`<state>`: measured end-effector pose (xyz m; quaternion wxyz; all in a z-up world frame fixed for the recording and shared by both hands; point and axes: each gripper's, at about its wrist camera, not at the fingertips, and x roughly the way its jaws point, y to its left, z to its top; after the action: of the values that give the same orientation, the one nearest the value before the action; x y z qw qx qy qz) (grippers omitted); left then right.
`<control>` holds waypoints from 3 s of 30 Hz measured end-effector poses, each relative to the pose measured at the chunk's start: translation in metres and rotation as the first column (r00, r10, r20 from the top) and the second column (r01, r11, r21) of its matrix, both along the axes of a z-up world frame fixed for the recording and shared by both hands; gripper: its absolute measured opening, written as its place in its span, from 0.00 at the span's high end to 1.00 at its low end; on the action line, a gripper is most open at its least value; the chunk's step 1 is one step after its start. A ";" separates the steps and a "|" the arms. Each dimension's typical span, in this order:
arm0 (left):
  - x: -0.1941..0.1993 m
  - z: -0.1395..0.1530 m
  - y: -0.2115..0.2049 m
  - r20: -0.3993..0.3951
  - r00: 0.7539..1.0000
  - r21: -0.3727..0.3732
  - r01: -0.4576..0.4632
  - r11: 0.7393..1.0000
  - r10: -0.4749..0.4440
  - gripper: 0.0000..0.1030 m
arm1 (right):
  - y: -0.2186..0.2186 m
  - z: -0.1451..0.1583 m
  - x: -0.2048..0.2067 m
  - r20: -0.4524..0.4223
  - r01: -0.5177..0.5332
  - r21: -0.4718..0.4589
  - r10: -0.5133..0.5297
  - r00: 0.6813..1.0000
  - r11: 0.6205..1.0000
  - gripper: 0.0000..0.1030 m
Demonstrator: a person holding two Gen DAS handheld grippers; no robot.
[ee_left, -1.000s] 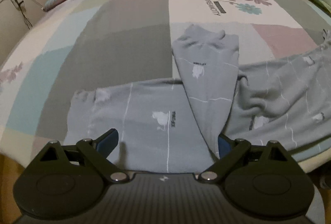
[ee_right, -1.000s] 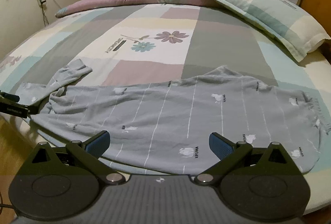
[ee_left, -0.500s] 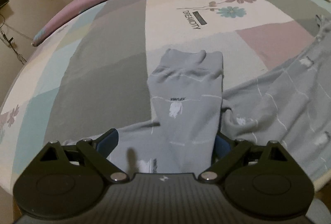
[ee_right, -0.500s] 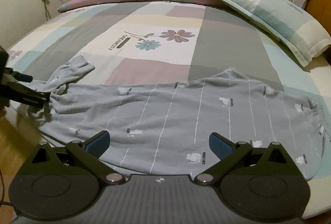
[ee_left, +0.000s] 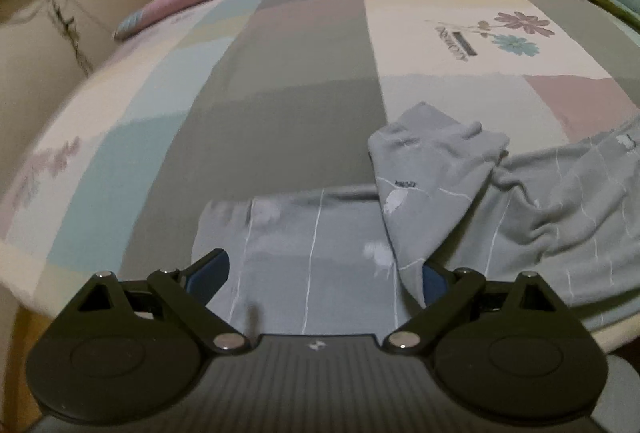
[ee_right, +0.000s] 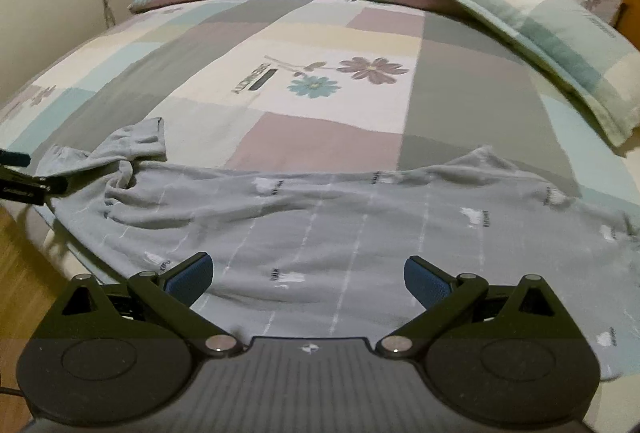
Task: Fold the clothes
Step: 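Move the open left tool to the cuff of a pant leg, then close the left tool on the pant leg cuff, then lift the pant leg cuff with the left tool and carry it across the pants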
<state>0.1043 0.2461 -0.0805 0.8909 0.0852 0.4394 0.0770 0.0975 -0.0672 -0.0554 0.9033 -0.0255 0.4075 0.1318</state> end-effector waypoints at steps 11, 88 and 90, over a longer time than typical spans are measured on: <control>0.004 0.013 -0.028 0.039 0.992 0.028 0.119 0.993 -0.120 0.08 | 0.009 -0.006 0.017 -0.012 -0.029 0.020 0.029 1.000 0.999 0.00; 0.032 0.022 -0.073 0.117 0.942 0.372 0.251 0.894 -0.313 0.97 | 0.024 -0.027 0.013 -0.045 -0.093 0.042 0.095 0.994 0.995 0.00; 0.029 0.027 -0.061 0.137 0.950 0.353 0.218 0.910 -0.281 0.97 | 0.025 -0.026 0.013 -0.043 -0.097 0.041 0.099 0.994 0.994 0.00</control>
<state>0.1332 0.1852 -0.0531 0.9029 0.2827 0.3210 0.0429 0.1103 -0.0422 -0.0811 0.8866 -0.0247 0.4235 0.1844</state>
